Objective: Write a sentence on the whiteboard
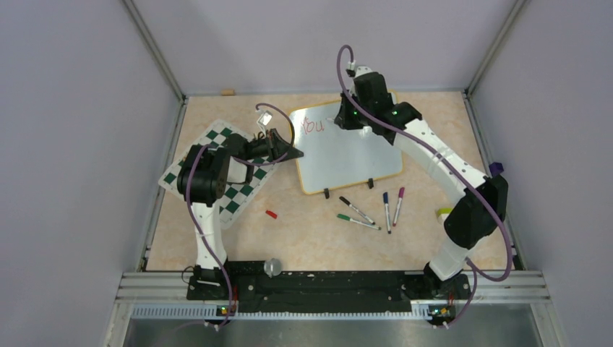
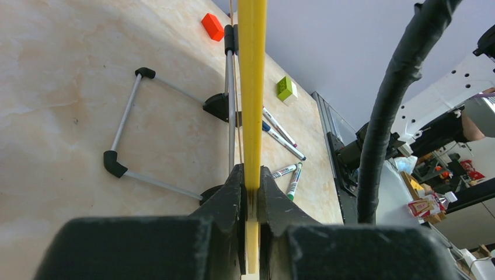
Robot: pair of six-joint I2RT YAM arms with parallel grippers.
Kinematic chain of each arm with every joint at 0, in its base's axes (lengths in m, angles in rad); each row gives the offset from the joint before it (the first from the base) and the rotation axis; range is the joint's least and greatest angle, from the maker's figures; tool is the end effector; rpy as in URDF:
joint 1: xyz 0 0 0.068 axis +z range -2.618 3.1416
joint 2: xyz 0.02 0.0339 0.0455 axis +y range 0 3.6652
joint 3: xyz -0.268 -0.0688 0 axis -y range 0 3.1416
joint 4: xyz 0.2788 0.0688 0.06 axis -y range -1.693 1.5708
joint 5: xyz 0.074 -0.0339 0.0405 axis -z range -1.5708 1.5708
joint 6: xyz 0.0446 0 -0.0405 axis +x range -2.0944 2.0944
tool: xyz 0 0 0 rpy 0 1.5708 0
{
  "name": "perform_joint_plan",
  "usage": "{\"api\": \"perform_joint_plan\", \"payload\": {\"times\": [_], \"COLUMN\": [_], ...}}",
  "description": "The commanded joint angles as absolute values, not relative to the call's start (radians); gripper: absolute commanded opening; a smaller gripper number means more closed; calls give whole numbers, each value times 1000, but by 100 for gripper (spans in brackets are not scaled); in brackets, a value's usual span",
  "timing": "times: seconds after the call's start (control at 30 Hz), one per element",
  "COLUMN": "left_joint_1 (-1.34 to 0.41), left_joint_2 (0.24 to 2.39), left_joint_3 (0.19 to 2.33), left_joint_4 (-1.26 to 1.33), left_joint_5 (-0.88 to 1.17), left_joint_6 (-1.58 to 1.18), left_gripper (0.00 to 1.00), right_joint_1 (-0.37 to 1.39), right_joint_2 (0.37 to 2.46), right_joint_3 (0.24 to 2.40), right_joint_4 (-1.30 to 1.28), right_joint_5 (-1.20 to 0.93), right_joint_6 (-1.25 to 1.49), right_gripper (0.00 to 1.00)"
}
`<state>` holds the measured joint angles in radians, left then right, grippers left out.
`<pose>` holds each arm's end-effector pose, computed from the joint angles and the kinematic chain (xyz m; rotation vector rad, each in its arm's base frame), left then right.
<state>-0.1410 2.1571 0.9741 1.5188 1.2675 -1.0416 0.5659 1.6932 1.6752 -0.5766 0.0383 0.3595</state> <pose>0.4016 -0.1000 0.1301 0.5987 1.6290 -1.6825 0.3645 0.2295 0.3680 -0.2050 2.1968 0.4851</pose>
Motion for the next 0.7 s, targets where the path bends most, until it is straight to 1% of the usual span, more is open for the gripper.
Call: {"api": "perform_joint_plan", "payload": {"times": [0.0,0.3,0.67], "left_joint_1": [-163,-163,-163], "left_joint_2": [2118,2118,2117], "left_joint_3": [980,979,979], "left_joint_4": [1620,1620,1620], "left_joint_5": [1382,1382,1382], "left_joint_6": [-1035,-1035,-1035], "left_gripper": [0,0,0], "right_joint_1": [550,544,544], "right_joint_2": [1655,1716,1737], "right_joint_3": [1714,1781,1782], "right_joint_4": [-519,-523,-528], "right_joint_5": [29,4,4], "right_joint_6": [342,337,347], "right_gripper": [0,0,0]}}
